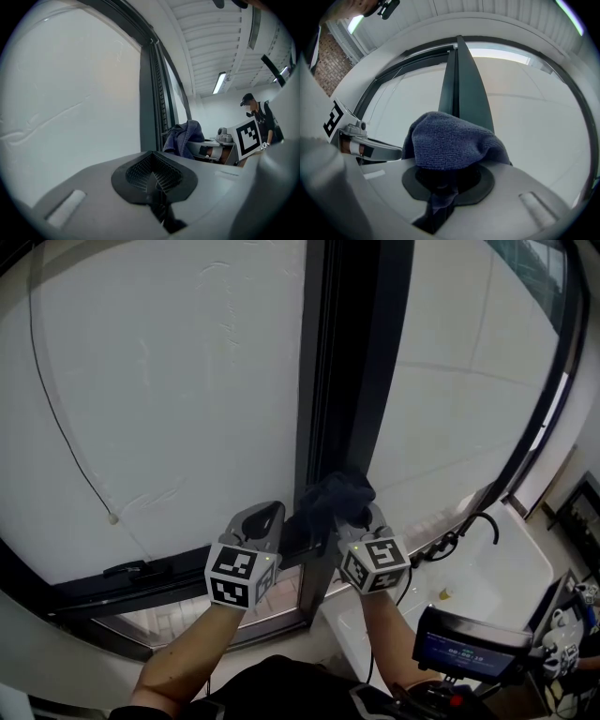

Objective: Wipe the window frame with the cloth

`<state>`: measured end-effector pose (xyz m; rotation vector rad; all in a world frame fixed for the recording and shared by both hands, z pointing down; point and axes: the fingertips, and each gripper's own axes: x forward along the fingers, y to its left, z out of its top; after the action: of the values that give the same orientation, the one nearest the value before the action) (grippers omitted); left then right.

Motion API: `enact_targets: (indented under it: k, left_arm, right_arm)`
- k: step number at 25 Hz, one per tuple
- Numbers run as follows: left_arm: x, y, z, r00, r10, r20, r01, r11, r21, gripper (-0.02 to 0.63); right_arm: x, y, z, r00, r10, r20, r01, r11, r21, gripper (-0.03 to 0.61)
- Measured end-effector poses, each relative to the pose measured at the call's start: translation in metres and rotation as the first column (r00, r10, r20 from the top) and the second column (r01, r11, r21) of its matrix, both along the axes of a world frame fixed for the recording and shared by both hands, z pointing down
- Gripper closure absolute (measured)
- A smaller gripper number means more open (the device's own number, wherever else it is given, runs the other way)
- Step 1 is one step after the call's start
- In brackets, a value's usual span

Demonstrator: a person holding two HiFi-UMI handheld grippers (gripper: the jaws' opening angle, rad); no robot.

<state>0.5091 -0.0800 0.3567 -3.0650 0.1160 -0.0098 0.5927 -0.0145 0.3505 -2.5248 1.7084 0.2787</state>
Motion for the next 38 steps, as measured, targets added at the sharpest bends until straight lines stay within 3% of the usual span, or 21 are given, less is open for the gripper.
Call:
enact_targets:
  k: [23,38]
  left_arm:
    - [-0.002,0.010,0.091,0.995,0.015,0.100,-0.014,1.000,-0.012,0.620]
    - [-0.003,0.011,0.151,0.981,-0.040,0.192,0.049,0.998,-0.041,0.620]
  right_arm:
    - [0.000,-0.003,0.111,0.998,0.034,0.047,-0.026,0.988,-0.153,0.528]
    - [0.000,-0.008,0.181,0.992,0.001,0.129,0.030,0.970,-0.242,0.528]
